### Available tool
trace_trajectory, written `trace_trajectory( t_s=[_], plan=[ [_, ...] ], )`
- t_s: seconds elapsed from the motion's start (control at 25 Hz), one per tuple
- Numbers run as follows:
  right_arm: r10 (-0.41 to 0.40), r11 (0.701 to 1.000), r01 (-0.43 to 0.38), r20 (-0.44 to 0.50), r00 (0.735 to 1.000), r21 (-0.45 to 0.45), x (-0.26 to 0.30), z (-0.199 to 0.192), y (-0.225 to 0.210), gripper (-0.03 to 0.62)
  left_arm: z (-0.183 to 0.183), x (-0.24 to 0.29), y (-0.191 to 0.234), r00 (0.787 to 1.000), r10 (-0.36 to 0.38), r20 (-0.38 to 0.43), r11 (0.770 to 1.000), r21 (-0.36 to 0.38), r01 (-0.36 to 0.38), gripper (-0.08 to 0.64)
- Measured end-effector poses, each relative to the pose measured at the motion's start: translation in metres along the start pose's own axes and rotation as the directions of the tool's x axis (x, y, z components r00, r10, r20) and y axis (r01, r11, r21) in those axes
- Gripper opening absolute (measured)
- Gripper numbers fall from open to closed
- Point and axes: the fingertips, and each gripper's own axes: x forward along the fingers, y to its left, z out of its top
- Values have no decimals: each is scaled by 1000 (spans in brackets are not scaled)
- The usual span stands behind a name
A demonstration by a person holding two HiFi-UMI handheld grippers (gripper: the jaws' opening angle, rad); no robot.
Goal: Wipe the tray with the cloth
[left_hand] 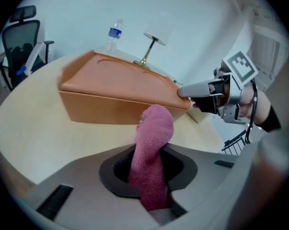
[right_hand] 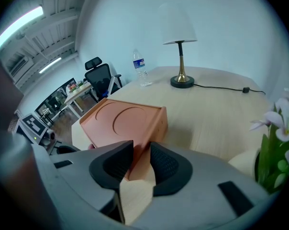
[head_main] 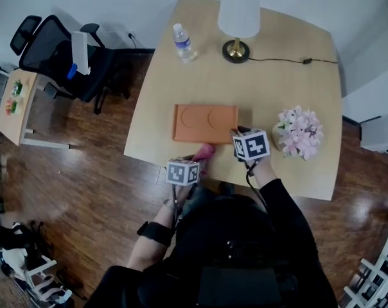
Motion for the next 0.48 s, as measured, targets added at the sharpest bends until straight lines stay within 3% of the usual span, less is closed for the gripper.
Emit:
trace_trajectory(
  t_s=[0.24,0.48],
  plan=[
    [-12,1000,12,0,1000,3,1,1,-1,121,7,-45,91,987,150,63,984,-106,-143,91],
    [-31,999,30,11,999,23,2,2,1,124,22,-75,146,962,247,118,960,-167,-226,91]
  ],
)
